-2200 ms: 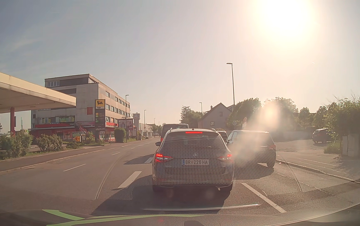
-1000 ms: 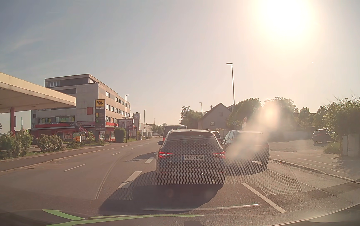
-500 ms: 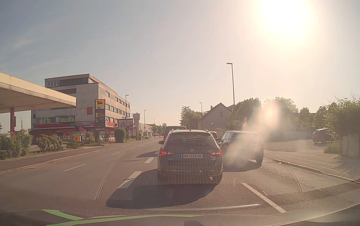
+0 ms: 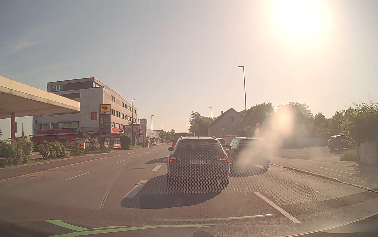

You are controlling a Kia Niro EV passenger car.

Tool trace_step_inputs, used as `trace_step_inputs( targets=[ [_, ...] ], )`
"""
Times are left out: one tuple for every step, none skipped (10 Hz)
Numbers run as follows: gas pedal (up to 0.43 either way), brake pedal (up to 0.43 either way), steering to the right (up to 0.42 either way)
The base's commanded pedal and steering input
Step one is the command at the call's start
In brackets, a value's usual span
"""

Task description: Follow the waypoints while adhering to traffic rules and regulations

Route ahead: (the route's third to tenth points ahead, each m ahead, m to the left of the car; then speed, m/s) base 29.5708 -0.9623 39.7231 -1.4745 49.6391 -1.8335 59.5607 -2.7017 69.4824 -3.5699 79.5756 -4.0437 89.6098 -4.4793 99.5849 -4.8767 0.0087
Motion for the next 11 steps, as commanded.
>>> trace_step_inputs(
  targets=[
    [0.0,0.28,-0.011],
    [0.0,0.28,-0.011],
    [0.0,0.28,-0.011],
    [0.0,0.28,-0.011],
    [0.0,0.28,-0.011],
    [0.0,0.28,-0.011],
    [0.0,0.28,-0.011],
    [0.0,0.28,-0.011],
    [0.0,0.28,-0.011],
    [0.0,0.28,-0.011],
    [0.0,0.28,-0.011]
  ],
)
